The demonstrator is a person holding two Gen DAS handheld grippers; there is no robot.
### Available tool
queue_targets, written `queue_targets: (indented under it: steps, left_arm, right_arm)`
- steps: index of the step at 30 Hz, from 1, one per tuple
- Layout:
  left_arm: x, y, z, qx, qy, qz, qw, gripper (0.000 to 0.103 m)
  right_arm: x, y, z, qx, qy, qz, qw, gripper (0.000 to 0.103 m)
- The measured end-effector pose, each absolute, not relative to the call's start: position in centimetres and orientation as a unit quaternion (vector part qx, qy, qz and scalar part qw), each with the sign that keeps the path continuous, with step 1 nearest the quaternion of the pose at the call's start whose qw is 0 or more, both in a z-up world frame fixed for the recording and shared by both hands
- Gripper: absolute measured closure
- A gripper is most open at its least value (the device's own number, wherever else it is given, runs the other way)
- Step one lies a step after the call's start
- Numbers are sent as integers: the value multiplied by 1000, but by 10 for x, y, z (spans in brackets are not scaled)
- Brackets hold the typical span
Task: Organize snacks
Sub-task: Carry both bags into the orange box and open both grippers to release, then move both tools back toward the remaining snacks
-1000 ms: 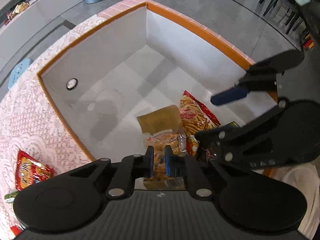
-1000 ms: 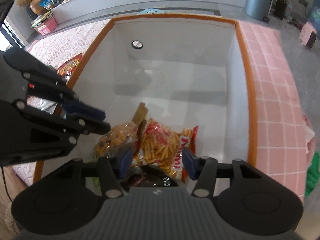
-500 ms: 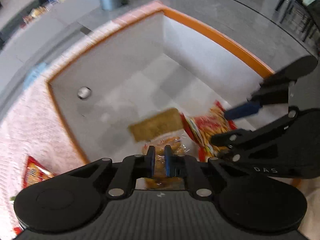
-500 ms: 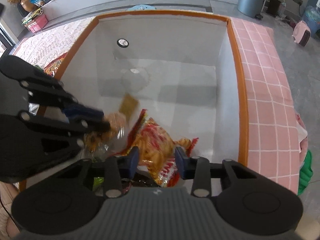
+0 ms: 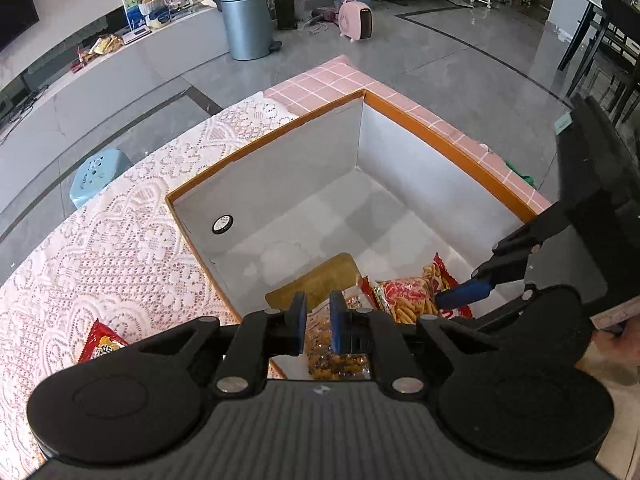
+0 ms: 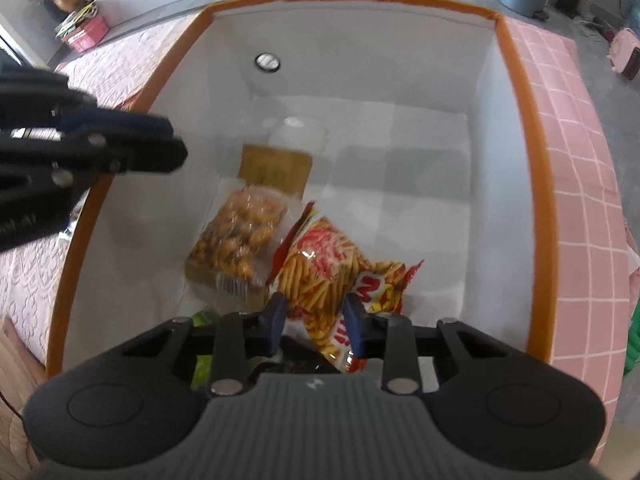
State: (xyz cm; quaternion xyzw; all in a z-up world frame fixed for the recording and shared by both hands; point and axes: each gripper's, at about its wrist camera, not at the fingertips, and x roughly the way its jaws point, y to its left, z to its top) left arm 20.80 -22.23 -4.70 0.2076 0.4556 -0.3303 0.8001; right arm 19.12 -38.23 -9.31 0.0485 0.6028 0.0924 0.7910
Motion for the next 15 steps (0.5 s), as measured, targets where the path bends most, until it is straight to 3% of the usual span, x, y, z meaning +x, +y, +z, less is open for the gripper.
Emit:
queue_targets:
  steps: [9, 15]
  left_arm:
    - [197, -189, -30, 199, 422, -328, 821, 81]
    - [183, -149, -7, 156, 395, -300, 854, 76]
  right_arm:
    - [179, -367, -61, 4, 575, 55, 816, 73]
    - [159, -347, -19, 20, 505, 28, 862, 71]
